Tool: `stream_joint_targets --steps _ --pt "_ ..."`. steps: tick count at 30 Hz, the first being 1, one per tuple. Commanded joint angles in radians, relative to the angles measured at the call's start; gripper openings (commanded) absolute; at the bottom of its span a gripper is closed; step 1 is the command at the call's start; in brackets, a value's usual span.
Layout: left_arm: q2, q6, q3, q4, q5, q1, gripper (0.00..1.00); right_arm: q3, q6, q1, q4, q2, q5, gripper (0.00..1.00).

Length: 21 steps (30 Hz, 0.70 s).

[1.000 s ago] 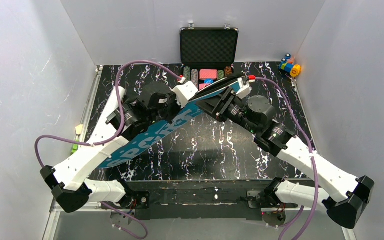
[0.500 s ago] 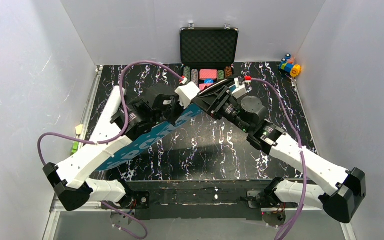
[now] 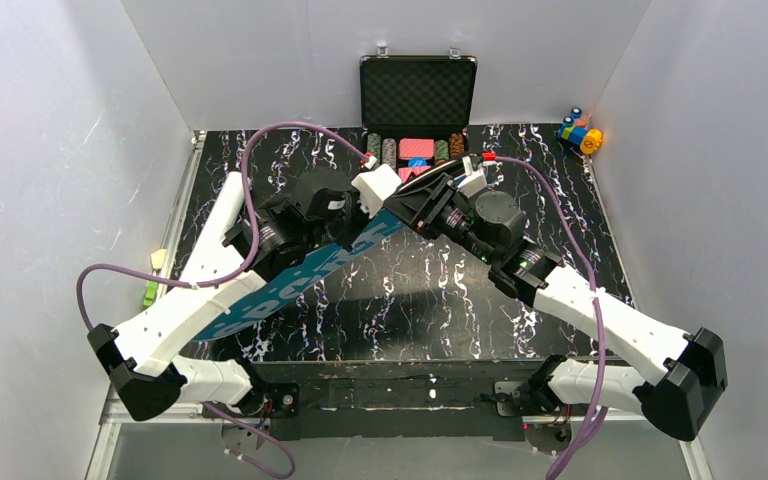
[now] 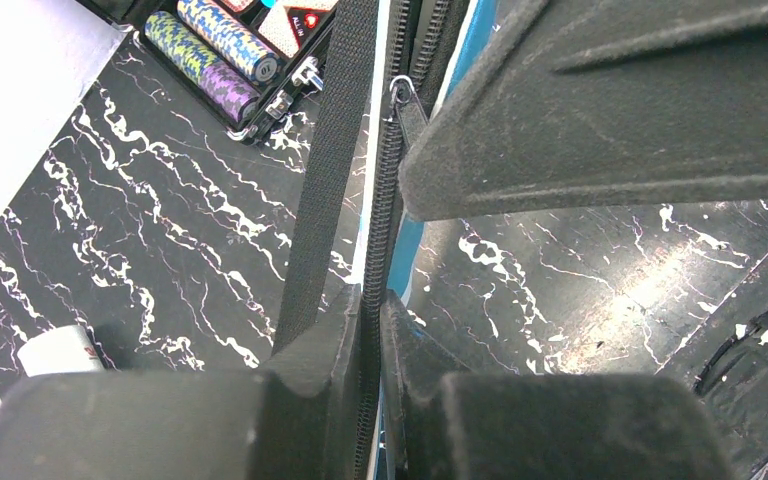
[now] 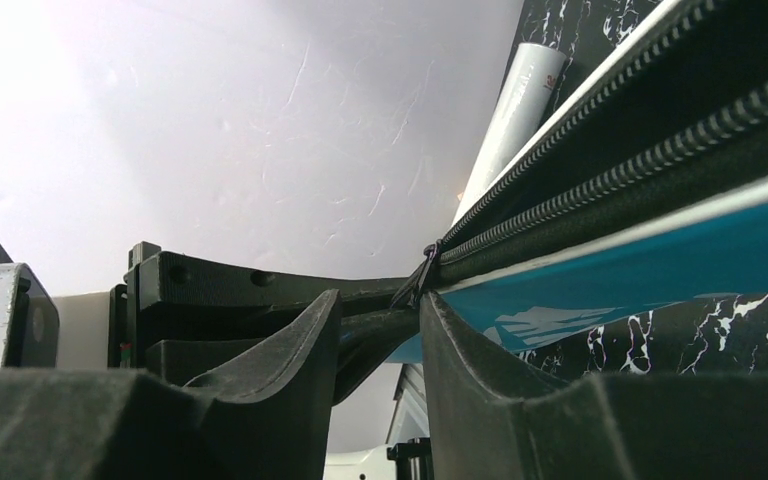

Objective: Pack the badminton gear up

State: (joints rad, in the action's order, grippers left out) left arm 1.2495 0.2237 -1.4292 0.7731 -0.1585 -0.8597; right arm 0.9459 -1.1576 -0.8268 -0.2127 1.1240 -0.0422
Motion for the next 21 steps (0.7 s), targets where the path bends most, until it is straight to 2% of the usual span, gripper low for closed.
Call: stream_joint_targets --steps 1,8,21 --pt "-0.035 0.003 -0.012 -0.081 -0.018 -0.005 0.0 0.038 -0.008 -0.006 -0.058 0.01 0.004 0.42" --pt "-0.041 0.01 -0.016 -0.081 -0.015 -0.004 0.0 0.037 -0.01 -0.006 -0.057 0.017 0.004 0.38" --pt "-0.047 0.012 -0.022 -0.078 0.004 -0.004 0.0 0.033 -0.006 -0.006 -0.061 0.017 -0.022 0.15"
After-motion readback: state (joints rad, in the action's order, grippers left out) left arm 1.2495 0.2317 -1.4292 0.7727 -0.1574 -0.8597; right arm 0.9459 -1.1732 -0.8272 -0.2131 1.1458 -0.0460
